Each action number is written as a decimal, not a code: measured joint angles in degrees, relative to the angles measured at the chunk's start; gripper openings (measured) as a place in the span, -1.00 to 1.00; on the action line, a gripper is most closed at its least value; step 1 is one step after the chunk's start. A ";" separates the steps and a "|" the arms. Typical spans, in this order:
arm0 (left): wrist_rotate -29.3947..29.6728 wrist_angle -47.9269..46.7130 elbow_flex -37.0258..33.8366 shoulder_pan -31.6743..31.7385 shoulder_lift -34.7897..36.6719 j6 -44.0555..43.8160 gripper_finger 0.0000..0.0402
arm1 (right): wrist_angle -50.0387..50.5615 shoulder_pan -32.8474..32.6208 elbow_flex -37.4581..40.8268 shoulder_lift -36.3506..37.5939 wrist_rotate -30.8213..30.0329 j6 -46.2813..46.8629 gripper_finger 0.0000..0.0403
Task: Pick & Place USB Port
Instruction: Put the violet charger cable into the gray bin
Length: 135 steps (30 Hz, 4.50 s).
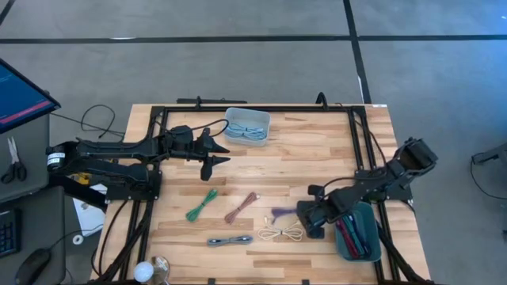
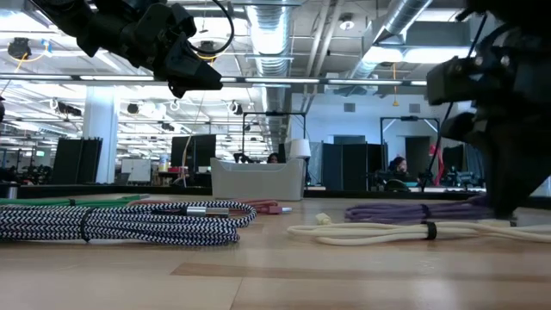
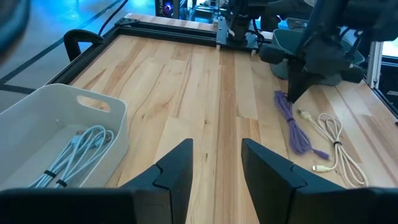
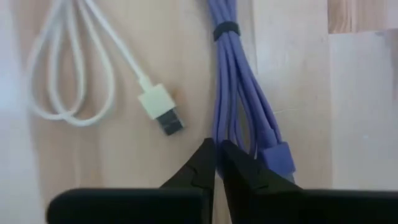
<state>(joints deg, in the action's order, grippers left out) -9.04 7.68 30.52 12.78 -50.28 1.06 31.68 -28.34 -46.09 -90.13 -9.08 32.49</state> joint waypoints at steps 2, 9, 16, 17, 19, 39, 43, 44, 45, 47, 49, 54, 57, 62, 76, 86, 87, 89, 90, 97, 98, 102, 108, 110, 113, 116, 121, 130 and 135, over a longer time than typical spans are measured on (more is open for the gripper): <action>0.00 0.00 0.00 0.00 0.00 0.00 -0.32 | 0.48 0.15 0.00 1.44 0.04 -0.08 -0.97; 0.00 0.00 0.00 0.00 0.00 0.00 -0.32 | 1.26 2.59 -0.03 9.49 -5.57 -2.27 -1.00; 0.00 0.00 0.00 0.01 0.00 0.00 -0.32 | -1.05 8.29 -0.04 16.05 -14.07 -10.65 -1.00; 0.00 0.00 0.00 0.01 0.00 0.00 -0.32 | -2.36 9.41 -0.05 16.29 -14.76 -12.23 -1.00; 0.46 0.00 0.00 0.00 0.00 0.01 -0.32 | -5.15 11.70 -0.07 16.38 -15.44 -15.59 -1.00; 1.95 -0.37 0.00 0.02 0.00 0.17 -0.32 | -2.97 19.15 -0.11 15.79 -1.26 -14.37 -0.93; 1.94 -0.39 0.00 0.02 0.00 0.17 -0.32 | -0.92 19.28 -0.11 15.79 -1.26 -12.01 -0.77; 1.93 -0.39 0.00 0.02 0.00 0.17 -0.32 | -0.43 19.40 -0.11 15.79 -1.26 -11.40 -0.71; 1.95 -0.40 0.00 0.02 0.00 0.17 -0.32 | 0.07 19.54 -0.11 15.79 -1.27 -10.49 -0.66; 1.95 -0.40 0.00 0.02 0.00 0.17 -0.32 | 0.68 19.56 -0.11 15.79 -1.31 -9.13 -0.55; 1.94 -0.42 0.00 0.02 0.00 0.17 -0.32 | 1.08 19.56 -0.11 15.79 -1.33 -8.99 -0.45; 1.92 -0.42 0.00 0.02 0.00 0.15 -0.32 | 1.14 19.54 0.12 15.79 -1.35 -6.92 -0.22; 1.92 -0.51 0.00 0.01 0.00 0.09 -0.32 | 1.29 19.80 1.85 15.79 -1.42 -4.10 -0.11; 1.92 -1.24 0.00 0.02 0.00 0.04 -0.32 | 0.39 19.85 4.96 15.79 -1.46 -1.67 0.00; 1.92 -2.45 0.00 0.00 0.00 0.02 -0.32 | -5.64 19.74 7.24 6.75 -1.25 0.36 0.07; 1.92 -3.03 -0.33 0.00 0.00 0.02 -0.32 | -10.09 18.96 6.86 -0.23 0.03 -0.33 0.08; 1.92 -3.12 -0.35 0.00 -0.02 0.02 -0.32 | -10.22 18.91 6.84 -0.26 -0.14 -0.39 0.07; 1.92 -2.98 -0.35 0.01 -0.02 0.02 -0.32 | -10.47 18.75 6.88 -0.32 -0.15 -0.54 0.05; 1.92 -2.97 -0.35 0.00 -0.02 0.02 -0.32 | -10.50 18.66 6.88 -0.32 -0.15 -0.55 0.03; 1.92 -2.97 -0.35 0.00 -0.02 0.04 -0.32 | -11.35 18.62 6.86 -0.37 -0.20 -0.55 -0.36; 1.92 -2.99 -0.35 0.00 -0.02 0.02 -0.32 | -11.43 18.62 6.84 -0.37 -0.15 -0.55 -0.44; 1.92 -2.97 -0.35 0.00 -0.02 0.02 -0.32 | -11.55 18.62 6.82 -0.41 -0.08 -0.55 -0.71; 1.92 -2.97 -0.35 0.02 -0.02 0.02 -0.32 | -11.45 18.64 6.82 -0.45 0.06 -1.14 -0.90; 1.92 -2.97 -0.35 0.01 -0.02 0.02 -0.32 | -11.43 18.62 6.82 -0.45 0.02 -1.40 -0.90; 1.92 -2.97 -0.35 0.00 -0.02 0.02 -0.32 | -11.41 18.62 6.84 -0.45 0.03 -1.57 -0.90; 1.92 -2.97 -0.35 0.01 -0.02 0.02 -0.32 | -11.15 18.63 6.83 0.94 0.08 -2.65 -0.92; 1.92 -2.97 -0.33 0.02 -0.02 0.02 -0.32 | -10.76 19.09 6.09 5.13 0.83 -3.83 -0.95; 1.90 -2.96 -0.31 0.01 -0.02 0.04 -0.32 | -10.88 22.81 3.43 9.97 -0.04 -8.87 -0.95; 1.91 -2.97 -0.31 0.00 -0.02 0.07 -0.32 | -10.88 26.15 -0.09 10.04 -1.26 -13.91 -0.95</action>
<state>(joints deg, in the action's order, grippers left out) -7.12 4.71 30.22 12.78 -50.30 1.13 20.80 -2.19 -46.17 -80.09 -10.34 18.58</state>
